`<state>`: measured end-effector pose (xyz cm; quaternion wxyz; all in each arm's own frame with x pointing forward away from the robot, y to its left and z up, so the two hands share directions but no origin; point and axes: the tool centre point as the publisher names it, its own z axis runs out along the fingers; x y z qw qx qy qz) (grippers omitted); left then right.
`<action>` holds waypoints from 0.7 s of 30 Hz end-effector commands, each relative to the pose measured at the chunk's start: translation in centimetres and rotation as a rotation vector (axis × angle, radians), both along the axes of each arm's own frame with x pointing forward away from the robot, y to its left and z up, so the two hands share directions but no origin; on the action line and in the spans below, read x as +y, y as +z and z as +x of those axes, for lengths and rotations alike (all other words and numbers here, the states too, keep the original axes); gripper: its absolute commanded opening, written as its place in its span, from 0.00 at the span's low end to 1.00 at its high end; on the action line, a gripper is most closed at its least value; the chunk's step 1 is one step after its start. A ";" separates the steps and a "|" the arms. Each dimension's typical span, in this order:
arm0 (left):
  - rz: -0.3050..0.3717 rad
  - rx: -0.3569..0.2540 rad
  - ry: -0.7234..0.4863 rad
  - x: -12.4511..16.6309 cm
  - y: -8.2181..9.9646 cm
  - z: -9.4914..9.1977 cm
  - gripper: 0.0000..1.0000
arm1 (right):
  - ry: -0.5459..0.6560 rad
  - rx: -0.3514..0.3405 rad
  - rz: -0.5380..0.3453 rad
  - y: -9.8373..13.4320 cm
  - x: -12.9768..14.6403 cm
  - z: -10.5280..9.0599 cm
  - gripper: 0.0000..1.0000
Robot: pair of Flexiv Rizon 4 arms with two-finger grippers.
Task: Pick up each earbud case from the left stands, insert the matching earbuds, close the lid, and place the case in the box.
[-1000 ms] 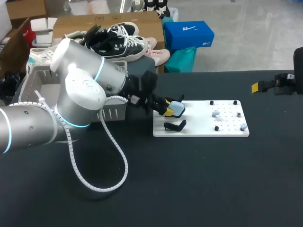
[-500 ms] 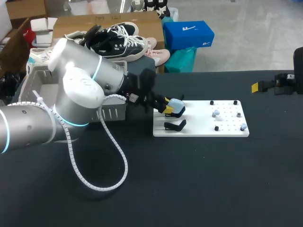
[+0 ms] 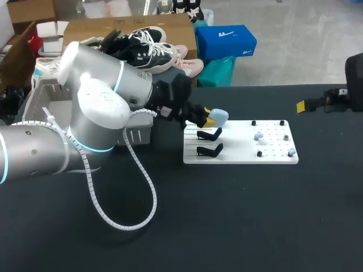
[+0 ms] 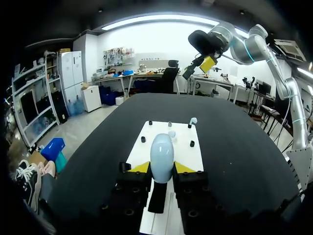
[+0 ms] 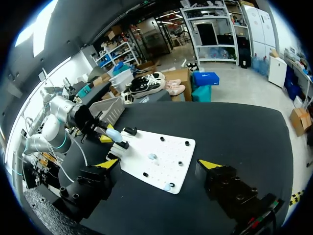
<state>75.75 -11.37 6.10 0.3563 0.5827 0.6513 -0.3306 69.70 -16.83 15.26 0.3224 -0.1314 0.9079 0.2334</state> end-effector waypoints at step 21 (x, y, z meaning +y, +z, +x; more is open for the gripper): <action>-0.043 -0.044 -0.005 -2.8 1.9 0.0 0.00 | 0.370 0.176 -0.031 -6.4 12.3 2.4 1.00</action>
